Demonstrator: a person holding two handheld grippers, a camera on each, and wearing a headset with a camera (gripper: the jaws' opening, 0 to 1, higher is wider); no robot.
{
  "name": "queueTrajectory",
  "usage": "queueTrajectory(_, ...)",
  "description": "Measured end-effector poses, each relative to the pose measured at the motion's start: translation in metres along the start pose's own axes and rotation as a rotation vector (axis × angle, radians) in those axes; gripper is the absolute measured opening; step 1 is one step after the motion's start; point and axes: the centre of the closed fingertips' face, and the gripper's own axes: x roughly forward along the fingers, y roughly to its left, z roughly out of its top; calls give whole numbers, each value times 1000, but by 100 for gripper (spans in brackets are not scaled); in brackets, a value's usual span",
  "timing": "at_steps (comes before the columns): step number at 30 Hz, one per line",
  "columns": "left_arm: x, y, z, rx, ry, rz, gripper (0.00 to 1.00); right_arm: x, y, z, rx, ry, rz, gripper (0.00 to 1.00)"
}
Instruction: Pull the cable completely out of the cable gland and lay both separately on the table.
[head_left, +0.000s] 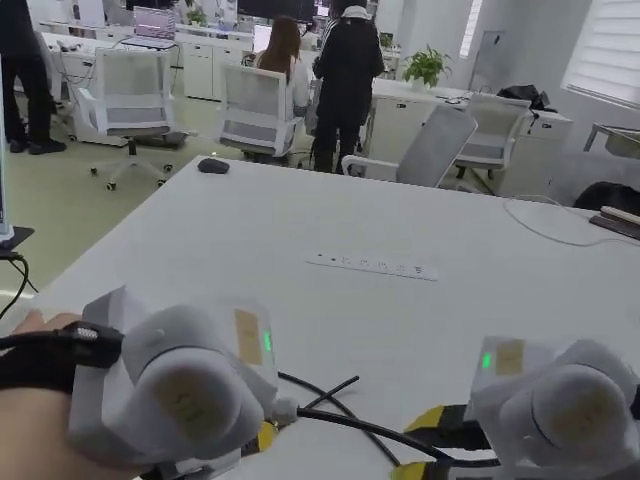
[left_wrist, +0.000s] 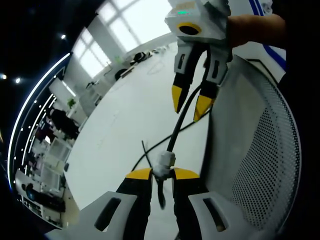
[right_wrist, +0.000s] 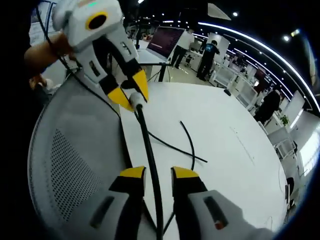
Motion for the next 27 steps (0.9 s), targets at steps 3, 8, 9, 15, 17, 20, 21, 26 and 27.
queueTrajectory(3,2,-3,1,7,6,-8,16,1,14,31,-21,-102,42,16)
queueTrajectory(8,4,-7,5,17,0,-19,16,8,20,39,-72,-128,42,5)
queueTrajectory(9,4,-8,5,21,-1,-20,16,8,19,38,-69,-124,42,4)
queueTrajectory(15,5,-11,3,21,2,-32,16,10,21,31,-87,-98,53,4)
queueTrajectory(17,4,-9,1,24,8,-26,16,9,20,27,-105,-84,47,4)
queueTrajectory(20,3,-5,-2,17,11,-19,16,9,15,18,-109,-60,31,3)
queueTrajectory(21,2,-4,-3,16,11,-17,16,8,14,15,-108,-55,29,3)
queueTrajectory(26,0,1,-6,0,10,-3,16,4,5,-4,-107,-2,1,3)
queueTrajectory(27,0,2,-6,-1,10,-2,16,3,3,-7,-108,9,-5,3)
